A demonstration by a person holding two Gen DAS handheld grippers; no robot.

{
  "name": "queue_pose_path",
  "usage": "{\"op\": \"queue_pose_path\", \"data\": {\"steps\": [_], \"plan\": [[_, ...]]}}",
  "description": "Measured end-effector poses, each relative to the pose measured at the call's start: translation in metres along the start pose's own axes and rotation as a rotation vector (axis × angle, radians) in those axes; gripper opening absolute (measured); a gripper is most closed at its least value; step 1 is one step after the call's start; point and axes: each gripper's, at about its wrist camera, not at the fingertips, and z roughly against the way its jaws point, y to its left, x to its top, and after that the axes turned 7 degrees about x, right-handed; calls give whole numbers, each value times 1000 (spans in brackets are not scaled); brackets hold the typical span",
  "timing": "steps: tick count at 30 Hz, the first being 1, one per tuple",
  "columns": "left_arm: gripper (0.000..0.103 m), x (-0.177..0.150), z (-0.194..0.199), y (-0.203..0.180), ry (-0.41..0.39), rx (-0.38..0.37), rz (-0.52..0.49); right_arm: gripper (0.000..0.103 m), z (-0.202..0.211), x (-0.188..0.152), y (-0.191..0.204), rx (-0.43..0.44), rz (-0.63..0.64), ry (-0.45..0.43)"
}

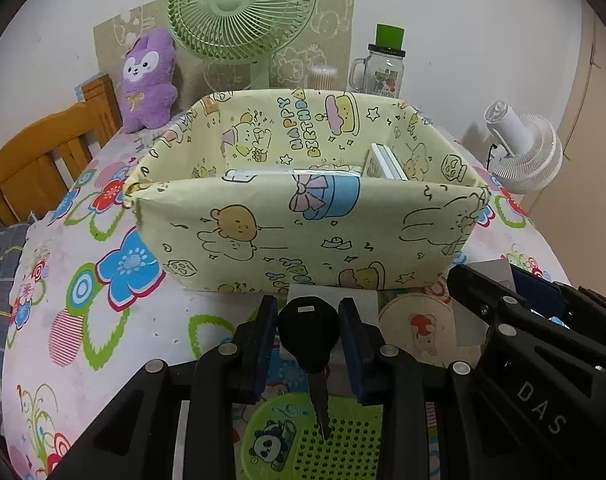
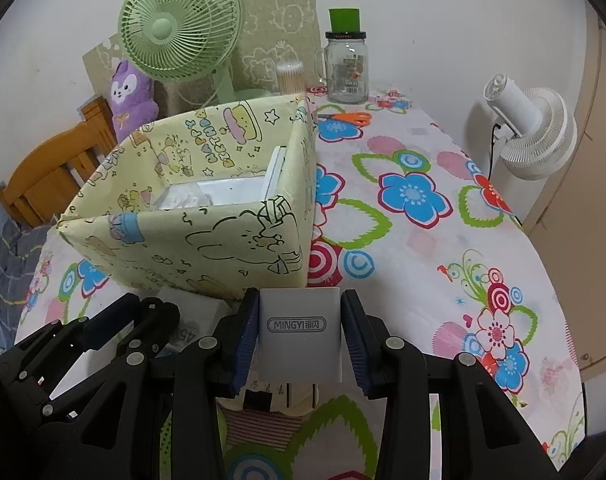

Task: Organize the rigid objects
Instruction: 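Grasp the black key with the left tool while the right tool holds the charger, then carry the black key with the left tool while the right tool carries the MINGYI charger over the basket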

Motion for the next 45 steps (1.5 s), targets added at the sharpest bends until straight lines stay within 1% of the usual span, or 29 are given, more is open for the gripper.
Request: {"op": "queue_pose_path", "data": {"steps": [12, 24, 38, 45], "plan": [[31, -6, 23, 2, -30, 9, 13, 44, 24, -6, 6, 12, 18, -34], [31, -6, 51, 0, -81, 22, 19, 44, 51, -6, 9, 28, 32, -83], [31, 1, 78, 2, -129, 31, 28, 44, 79, 0, 20, 46, 65, -137], [31, 10, 87, 7, -149, 38, 33, 44, 86, 10, 27, 56, 79, -163]]}}
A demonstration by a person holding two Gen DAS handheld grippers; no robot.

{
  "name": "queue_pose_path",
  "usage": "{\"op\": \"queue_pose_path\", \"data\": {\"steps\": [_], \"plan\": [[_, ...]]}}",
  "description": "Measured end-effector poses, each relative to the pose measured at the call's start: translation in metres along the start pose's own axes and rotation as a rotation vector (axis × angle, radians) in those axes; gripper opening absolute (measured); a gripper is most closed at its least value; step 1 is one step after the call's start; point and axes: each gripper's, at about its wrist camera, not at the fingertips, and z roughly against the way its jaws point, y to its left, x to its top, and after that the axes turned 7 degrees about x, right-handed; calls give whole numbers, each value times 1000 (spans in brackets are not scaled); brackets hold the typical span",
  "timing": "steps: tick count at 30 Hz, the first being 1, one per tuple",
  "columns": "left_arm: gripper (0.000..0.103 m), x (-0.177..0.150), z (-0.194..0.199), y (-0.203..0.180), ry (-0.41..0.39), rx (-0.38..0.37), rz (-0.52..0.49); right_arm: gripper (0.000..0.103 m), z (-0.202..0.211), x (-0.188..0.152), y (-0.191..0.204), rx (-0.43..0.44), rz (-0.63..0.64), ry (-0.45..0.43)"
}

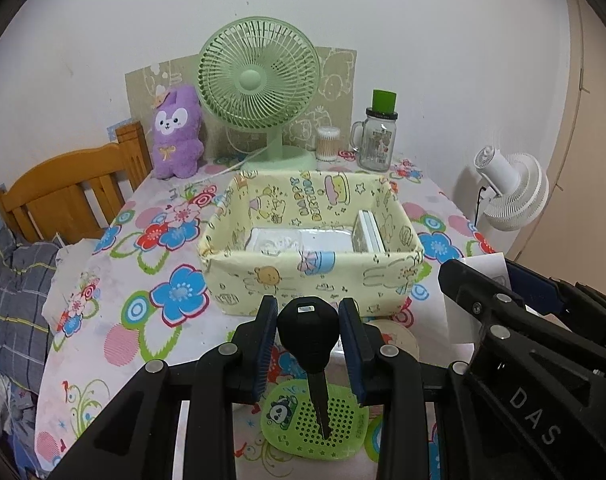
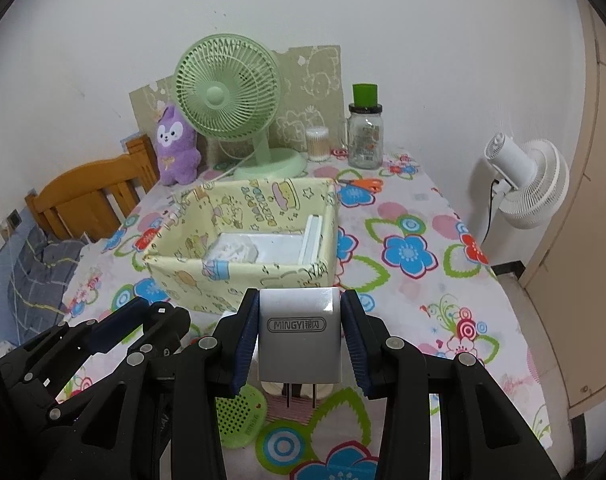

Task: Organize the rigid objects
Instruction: 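Carry the black key with the left tool while the right tool carries the MINGYI charger over the basket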

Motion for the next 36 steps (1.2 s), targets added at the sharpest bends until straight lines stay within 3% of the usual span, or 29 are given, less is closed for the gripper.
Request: {"op": "queue_pose_path", "data": {"steps": [20, 36], "plan": [[31, 40, -18, 6, -20, -3, -9, 44, -16, 39, 5, 9, 11, -42], [31, 65, -55, 11, 2, 2, -5, 44, -54, 67, 3, 6, 8, -36]]}}
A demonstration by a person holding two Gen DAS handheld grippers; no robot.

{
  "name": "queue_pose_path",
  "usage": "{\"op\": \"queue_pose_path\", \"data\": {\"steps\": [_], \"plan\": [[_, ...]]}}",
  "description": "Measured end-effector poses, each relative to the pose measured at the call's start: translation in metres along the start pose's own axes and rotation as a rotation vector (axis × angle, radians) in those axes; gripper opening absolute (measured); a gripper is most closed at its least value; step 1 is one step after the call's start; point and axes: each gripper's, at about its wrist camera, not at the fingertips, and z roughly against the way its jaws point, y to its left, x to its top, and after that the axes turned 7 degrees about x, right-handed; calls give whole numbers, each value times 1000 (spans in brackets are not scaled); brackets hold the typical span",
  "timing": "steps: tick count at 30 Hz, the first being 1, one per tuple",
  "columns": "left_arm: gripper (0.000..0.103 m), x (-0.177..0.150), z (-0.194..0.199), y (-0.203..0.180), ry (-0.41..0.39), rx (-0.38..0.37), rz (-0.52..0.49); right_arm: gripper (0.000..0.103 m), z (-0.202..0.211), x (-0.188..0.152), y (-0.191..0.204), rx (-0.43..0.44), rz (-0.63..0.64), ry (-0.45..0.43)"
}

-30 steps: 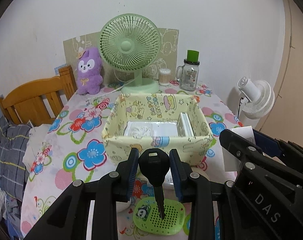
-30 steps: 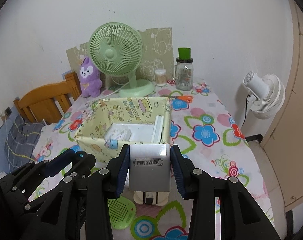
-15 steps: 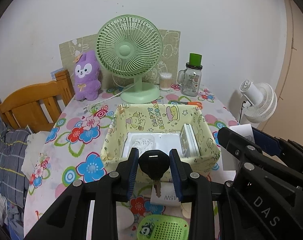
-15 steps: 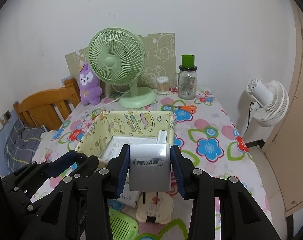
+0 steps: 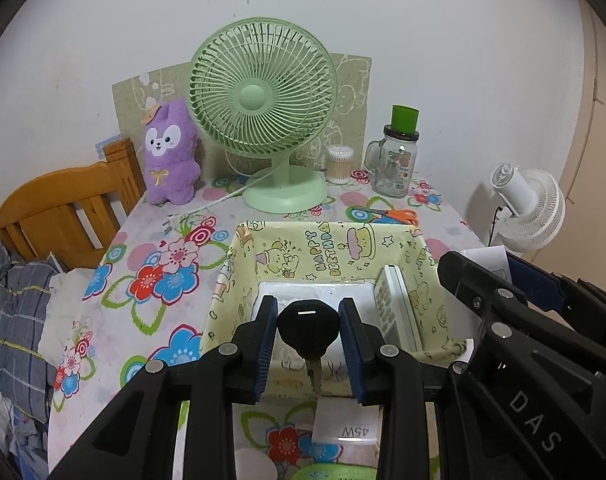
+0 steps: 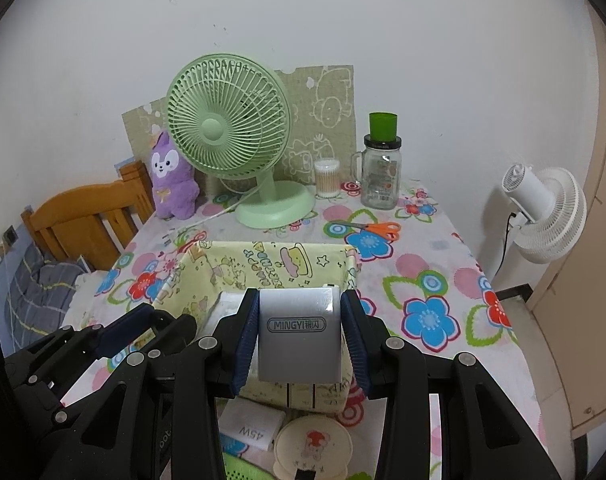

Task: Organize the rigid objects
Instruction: 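Carry the black key with the left tool while the right tool carries the MINGYI charger over the basket, then open the left tool to drop the key while the right tool releases the charger into the basket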

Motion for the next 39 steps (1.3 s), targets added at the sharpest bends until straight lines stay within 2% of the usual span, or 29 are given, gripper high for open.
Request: {"op": "queue_pose_path", "data": {"steps": [18, 38, 39], "plan": [[31, 13, -52, 1, 50, 3, -15, 44, -54, 12, -2, 30, 4, 46], [32, 17, -104, 5, 96, 44, -24, 44, -111, 11, -3, 71, -14, 127], [36, 16, -107, 5, 102, 44, -24, 44, -114, 11, -3, 69, -14, 133]]}}
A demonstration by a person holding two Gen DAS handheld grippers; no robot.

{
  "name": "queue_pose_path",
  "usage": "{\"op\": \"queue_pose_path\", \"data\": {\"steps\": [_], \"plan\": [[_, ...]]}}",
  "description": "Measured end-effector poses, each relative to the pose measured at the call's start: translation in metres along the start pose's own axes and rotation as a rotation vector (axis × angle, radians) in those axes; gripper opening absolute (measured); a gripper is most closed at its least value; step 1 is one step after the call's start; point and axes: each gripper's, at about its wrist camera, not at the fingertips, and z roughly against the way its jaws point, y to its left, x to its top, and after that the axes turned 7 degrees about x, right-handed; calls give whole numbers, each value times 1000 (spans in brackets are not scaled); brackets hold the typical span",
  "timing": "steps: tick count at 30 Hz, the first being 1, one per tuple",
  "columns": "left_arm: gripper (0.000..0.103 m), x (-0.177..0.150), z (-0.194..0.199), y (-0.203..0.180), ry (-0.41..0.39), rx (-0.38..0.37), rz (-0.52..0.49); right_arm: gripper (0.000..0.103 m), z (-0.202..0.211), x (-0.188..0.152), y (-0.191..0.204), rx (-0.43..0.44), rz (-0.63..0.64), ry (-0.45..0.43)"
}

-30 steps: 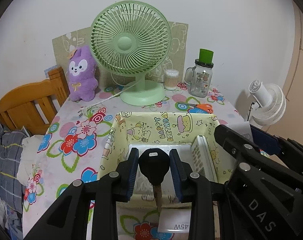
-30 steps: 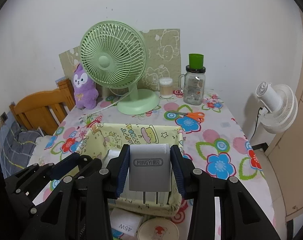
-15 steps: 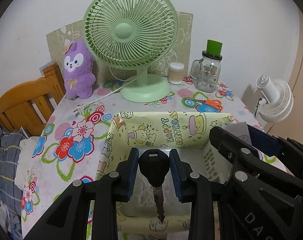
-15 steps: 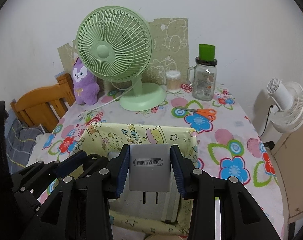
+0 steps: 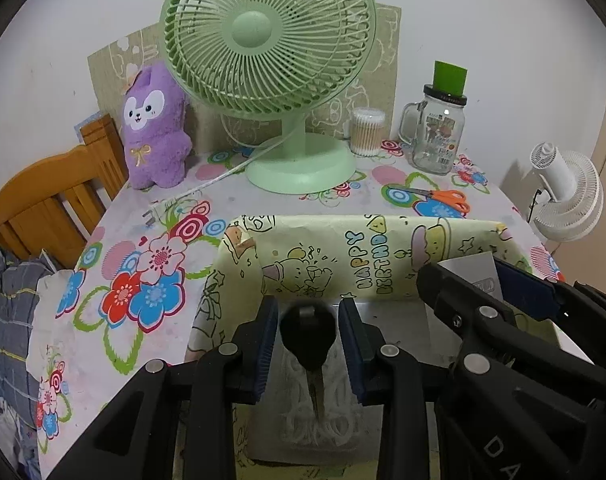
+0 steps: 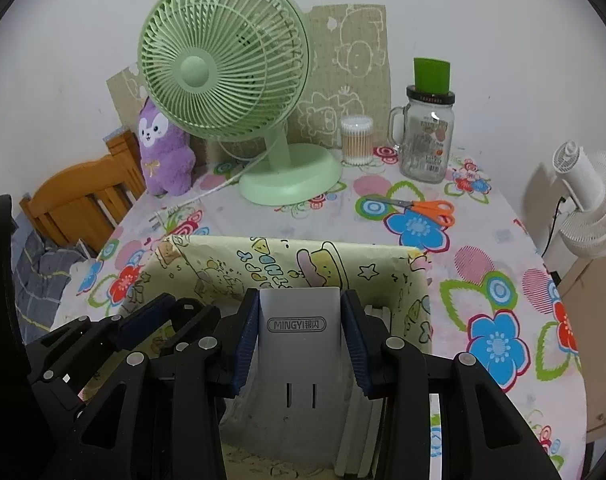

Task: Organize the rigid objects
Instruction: 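Open the left tool to drop the key while the right tool releases the charger into the basket, then withdraw both open tools from the basket back over the table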

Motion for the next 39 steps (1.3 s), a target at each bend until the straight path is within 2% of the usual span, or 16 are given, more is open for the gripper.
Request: {"op": "queue_pose_path", "data": {"steps": [3, 4, 11, 15, 16, 20, 23, 29, 39], "plan": [[48, -1, -2, -1, -2, 6, -7, 44, -7, 0, -2, 0, -4, 13], [57, -1, -1, -1, -4, 11, -7, 44, -9, -1, -2, 2, -9, 16], [62, -2, 2, -1, -1, -7, -10, 44, -10, 0, -2, 2, -2, 28], [66, -3, 6, -1, -1, -11, -9, 45, -6, 0, -1, -5, 16, 6], [68, -3, 7, -1, -2, -13, -11, 46, -6, 0, 0, -4, 17, 7], [74, -5, 13, -2, -6, -20, -14, 63, -3, -3, -1, -6, 8, 12], [78, -7, 19, -3, -15, -20, -17, 69, 3, -5, 1, -10, 7, 7], [85, -12, 34, -4, -33, -30, -16, 79, 18, -9, 5, -20, 12, -12], [92, -21, 65, -2, -69, -21, -12, 89, 49, -18, 14, -47, 32, -53]]}}
